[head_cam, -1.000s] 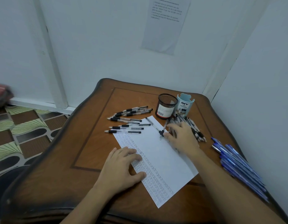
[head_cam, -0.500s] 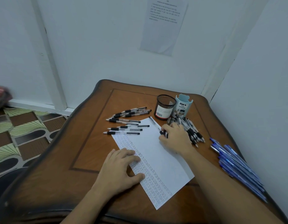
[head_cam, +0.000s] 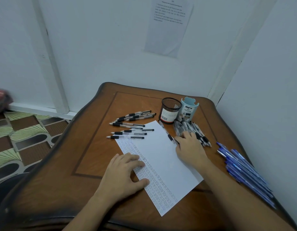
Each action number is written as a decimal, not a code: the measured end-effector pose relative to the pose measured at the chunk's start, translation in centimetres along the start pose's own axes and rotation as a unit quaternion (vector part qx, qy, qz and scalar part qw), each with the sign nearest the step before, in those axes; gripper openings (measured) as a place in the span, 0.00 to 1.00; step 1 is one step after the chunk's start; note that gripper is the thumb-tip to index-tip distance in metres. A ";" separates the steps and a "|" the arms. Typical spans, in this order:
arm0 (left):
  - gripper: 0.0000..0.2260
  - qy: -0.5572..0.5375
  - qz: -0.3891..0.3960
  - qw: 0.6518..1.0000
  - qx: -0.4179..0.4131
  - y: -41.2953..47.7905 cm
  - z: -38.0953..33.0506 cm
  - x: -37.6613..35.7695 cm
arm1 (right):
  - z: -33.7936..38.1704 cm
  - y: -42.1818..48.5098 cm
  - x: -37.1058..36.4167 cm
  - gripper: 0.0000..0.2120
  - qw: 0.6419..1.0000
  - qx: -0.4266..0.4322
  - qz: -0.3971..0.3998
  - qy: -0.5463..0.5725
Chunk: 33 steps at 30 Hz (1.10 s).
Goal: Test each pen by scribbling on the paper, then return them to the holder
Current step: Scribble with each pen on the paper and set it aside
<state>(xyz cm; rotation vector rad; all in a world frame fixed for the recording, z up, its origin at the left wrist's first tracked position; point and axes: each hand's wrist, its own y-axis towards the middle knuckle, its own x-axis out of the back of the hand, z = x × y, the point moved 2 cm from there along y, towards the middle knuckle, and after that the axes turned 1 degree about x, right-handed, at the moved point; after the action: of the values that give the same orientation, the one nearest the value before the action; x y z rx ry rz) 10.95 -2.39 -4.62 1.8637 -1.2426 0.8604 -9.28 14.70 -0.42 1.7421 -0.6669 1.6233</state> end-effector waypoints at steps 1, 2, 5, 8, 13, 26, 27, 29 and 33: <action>0.29 0.000 0.000 1.000 0.001 0.0 0.0 0.0 | -0.3 -0.1 0.0 0.17 1.000 0.003 0.002 -0.011; 0.30 -0.001 0.000 1.000 0.002 0.0 -0.1 0.1 | -0.5 -0.2 0.0 0.18 1.000 0.004 0.005 -0.020; 0.30 -0.010 -0.003 1.000 0.004 0.0 -0.2 0.2 | -0.9 -0.3 0.0 0.19 0.999 0.011 0.004 -0.041; 0.30 -0.008 0.001 1.000 0.007 -0.1 -0.1 0.2 | -1.1 -0.3 0.0 0.19 0.999 0.014 -0.001 -0.050; 0.32 0.002 0.018 1.000 0.014 -0.1 -0.2 0.4 | -2.3 0.0 0.0 0.20 0.999 -0.013 -0.001 -0.037; 0.28 -0.018 -0.001 1.000 0.001 0.1 -0.3 0.3 | 2.7 2.2 0.2 0.13 0.991 -0.007 -0.034 0.132; 0.28 -0.017 -0.001 1.000 0.001 0.1 -0.3 0.3 | 2.9 2.3 0.0 0.12 0.991 -0.013 -0.040 0.129; 0.28 -0.015 0.002 1.000 0.002 0.0 -0.2 0.3 | 2.8 2.3 -0.2 0.11 0.991 -0.036 -0.052 0.117; 0.29 -0.012 0.006 1.000 0.003 0.1 -0.4 0.4 | 2.2 1.7 -0.1 0.10 0.992 -0.051 -0.044 0.102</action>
<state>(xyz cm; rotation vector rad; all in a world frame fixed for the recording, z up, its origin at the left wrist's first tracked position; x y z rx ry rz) 10.94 -2.30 -4.07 1.8790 -1.2678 0.8520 -9.09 11.91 -0.36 1.4875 -0.5577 1.6500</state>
